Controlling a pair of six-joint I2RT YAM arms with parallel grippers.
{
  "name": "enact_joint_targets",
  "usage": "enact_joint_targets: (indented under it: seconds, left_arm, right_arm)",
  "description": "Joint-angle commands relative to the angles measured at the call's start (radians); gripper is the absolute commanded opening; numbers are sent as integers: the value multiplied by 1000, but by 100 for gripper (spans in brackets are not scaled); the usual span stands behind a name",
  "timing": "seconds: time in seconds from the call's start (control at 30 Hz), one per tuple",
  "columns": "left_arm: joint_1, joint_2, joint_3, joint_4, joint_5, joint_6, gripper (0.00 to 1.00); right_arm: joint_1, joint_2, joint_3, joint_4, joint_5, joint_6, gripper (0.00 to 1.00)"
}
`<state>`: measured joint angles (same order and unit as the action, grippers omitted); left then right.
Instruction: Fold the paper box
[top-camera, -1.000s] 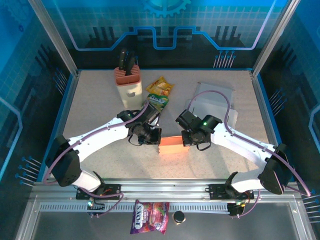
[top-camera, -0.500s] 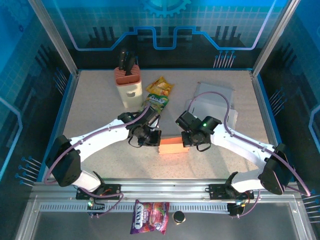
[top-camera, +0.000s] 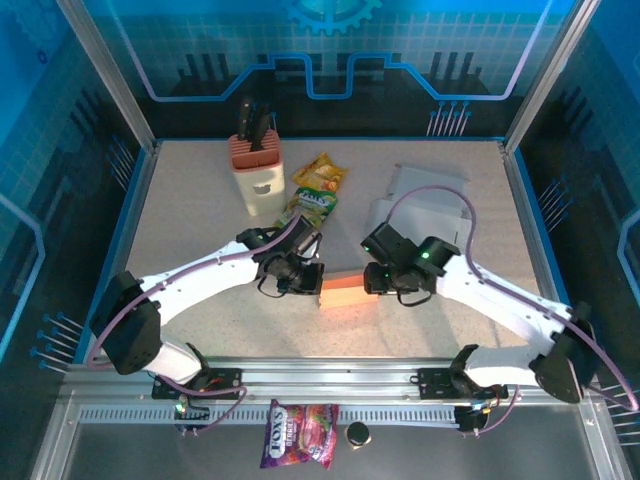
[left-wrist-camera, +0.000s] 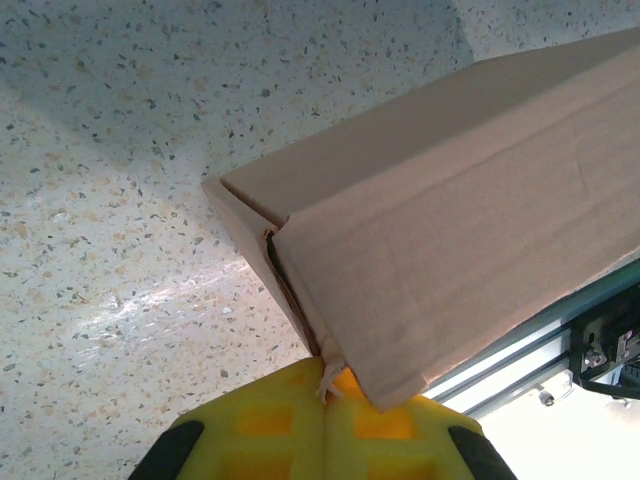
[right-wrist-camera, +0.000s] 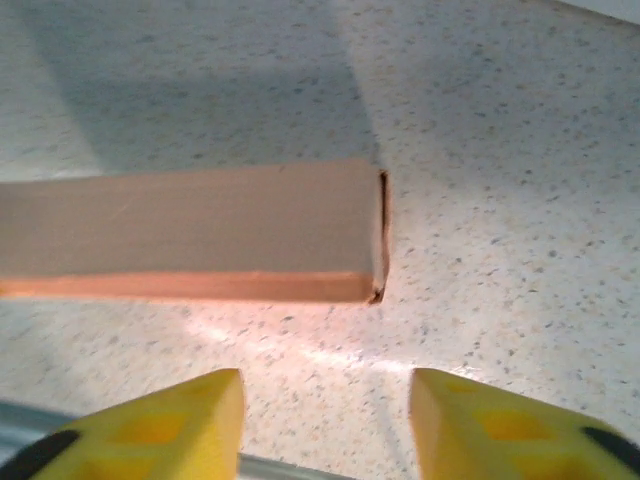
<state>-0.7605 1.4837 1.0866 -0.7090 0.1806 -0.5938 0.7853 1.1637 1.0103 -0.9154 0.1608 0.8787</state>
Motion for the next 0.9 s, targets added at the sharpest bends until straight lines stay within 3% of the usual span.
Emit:
enact_joint_targets:
  seconds: [0.0,0.33,0.87]
  left_arm:
    - [-7,-17,-25,-12,-15,2,0]
    - [-16,-17,-24,-12,-23,-3,0]
    - [-18,-21,-20,-18,-22,-7,0]
  right_arm:
    - [-64,-112,-58,39,-140,167,57]
    - [-320,-301,-319,427,-423,632,66]
    - [-357,-276,-486,550,-484,668,62]
